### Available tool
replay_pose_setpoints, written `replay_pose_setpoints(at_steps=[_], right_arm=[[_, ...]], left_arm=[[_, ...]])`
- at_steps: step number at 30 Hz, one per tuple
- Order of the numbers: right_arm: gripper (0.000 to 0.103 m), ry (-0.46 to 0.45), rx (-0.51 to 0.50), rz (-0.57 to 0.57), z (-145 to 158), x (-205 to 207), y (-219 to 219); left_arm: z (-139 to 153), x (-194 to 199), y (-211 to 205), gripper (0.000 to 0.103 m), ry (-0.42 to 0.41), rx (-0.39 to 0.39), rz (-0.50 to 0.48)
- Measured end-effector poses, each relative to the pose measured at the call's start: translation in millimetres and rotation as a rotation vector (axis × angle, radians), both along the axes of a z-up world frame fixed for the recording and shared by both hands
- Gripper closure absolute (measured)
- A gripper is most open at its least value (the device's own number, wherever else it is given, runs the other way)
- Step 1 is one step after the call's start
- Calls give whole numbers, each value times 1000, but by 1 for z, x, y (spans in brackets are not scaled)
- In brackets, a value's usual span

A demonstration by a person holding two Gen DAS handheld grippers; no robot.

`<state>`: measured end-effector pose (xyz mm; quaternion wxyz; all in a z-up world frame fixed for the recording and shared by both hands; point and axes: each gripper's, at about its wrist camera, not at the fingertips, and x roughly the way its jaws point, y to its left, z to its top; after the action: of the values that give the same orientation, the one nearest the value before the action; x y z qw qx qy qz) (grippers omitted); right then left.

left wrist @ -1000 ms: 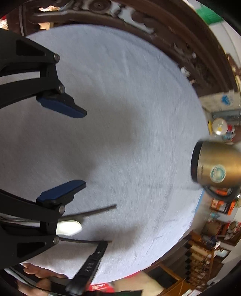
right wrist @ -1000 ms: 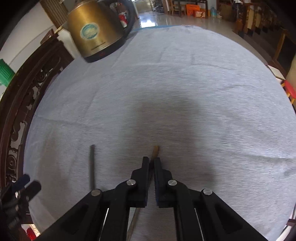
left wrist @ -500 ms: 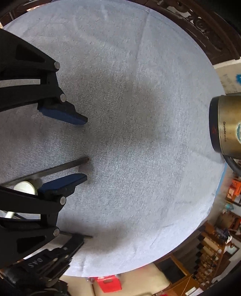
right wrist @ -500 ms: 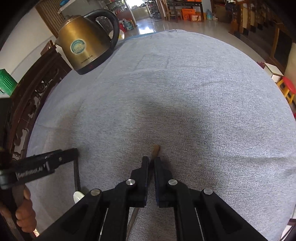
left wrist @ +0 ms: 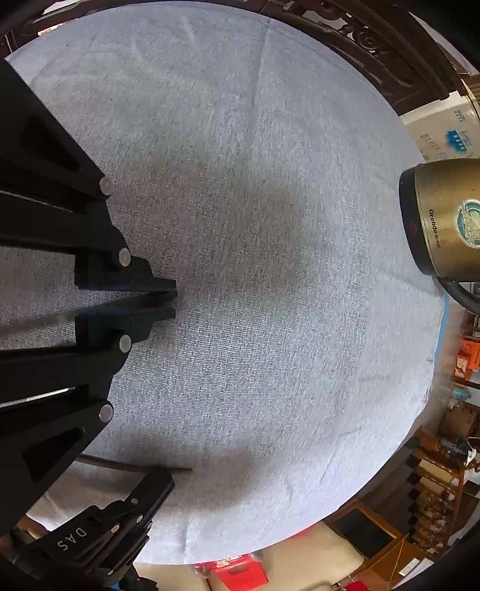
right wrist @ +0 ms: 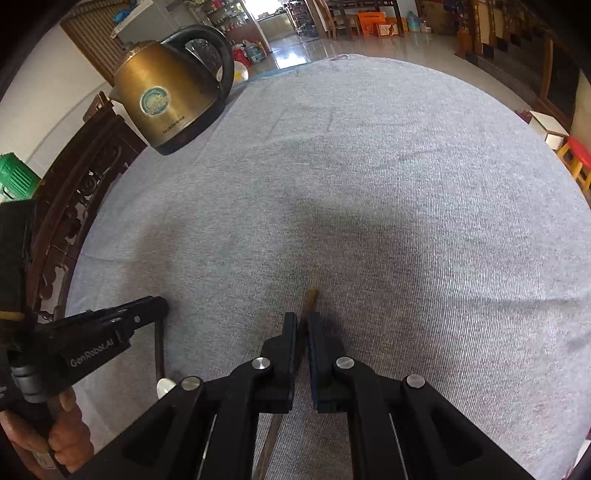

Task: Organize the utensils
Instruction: 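Close the right gripper on a chopstick while the left gripper closes on another chopstick, then lift both held chopsticks and carry them over the holder cup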

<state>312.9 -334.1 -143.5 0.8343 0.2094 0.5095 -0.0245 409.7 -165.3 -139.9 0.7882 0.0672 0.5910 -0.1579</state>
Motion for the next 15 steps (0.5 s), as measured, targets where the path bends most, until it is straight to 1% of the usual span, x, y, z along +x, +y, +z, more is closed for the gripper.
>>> replay_pose_setpoints(at_steps=[2, 4, 7, 12, 14, 15], right_arm=[[98, -12, 15, -11, -1, -4, -3], [101, -31, 30, -29, 1, -12, -8], [101, -70, 42, -53, 9, -23, -15], [101, -132, 40, -83, 31, -42, -21], [101, -123, 33, -86, 37, -46, -22], [101, -106, 51, -84, 36, -44, -22]], left_arm=[[2, -3, 5, 98, -5, -13, 2], [6, -4, 13, 98, -31, -31, -1], [24, -14, 24, 98, -84, -54, -1], [60, -38, 45, 98, -172, -87, -2], [74, -46, 55, 98, -196, -106, -2], [79, -48, 59, 98, -197, -113, -1]])
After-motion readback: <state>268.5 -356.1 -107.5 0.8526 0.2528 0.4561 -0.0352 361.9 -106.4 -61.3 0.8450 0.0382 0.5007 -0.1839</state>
